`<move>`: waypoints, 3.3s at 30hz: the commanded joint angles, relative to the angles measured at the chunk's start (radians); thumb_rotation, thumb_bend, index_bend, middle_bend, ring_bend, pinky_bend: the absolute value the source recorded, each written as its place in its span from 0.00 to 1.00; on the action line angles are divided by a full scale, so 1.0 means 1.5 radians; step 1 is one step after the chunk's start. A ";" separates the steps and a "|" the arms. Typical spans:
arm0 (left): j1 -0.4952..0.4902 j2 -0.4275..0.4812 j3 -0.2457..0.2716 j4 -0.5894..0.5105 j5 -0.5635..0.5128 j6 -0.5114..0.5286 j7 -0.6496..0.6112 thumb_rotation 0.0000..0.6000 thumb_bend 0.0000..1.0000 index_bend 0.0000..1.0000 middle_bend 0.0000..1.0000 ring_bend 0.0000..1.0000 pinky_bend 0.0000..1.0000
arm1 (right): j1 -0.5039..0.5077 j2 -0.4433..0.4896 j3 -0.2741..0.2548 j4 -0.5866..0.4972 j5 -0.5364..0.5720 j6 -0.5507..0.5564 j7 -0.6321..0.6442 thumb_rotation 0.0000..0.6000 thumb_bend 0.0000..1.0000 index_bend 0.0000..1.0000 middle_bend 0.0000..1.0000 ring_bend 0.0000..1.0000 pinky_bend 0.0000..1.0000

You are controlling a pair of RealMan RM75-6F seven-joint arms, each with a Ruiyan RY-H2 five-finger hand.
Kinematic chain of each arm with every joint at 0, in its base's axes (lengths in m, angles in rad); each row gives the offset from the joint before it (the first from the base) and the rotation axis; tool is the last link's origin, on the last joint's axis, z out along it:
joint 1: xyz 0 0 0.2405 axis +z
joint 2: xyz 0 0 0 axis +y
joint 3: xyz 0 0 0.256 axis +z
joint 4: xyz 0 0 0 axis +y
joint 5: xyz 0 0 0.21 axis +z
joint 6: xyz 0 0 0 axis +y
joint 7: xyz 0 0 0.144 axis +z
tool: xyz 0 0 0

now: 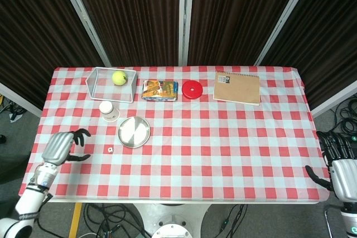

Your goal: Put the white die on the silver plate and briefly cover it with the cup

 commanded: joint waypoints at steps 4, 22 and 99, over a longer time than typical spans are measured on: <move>-0.076 -0.078 -0.009 0.070 -0.041 -0.100 -0.003 1.00 0.14 0.44 0.71 0.69 0.79 | 0.000 -0.005 0.002 -0.001 0.000 0.002 -0.004 1.00 0.17 0.03 0.13 0.00 0.00; -0.102 -0.158 -0.001 0.118 -0.179 -0.175 0.075 1.00 0.26 0.45 0.87 0.85 0.87 | 0.001 -0.007 0.006 0.003 0.007 -0.004 0.002 1.00 0.17 0.03 0.14 0.00 0.00; -0.171 -0.237 -0.126 0.366 -0.251 -0.215 -0.184 1.00 0.19 0.17 0.21 0.14 0.30 | -0.016 0.001 0.005 -0.002 0.007 0.009 0.018 1.00 0.17 0.04 0.13 0.00 0.00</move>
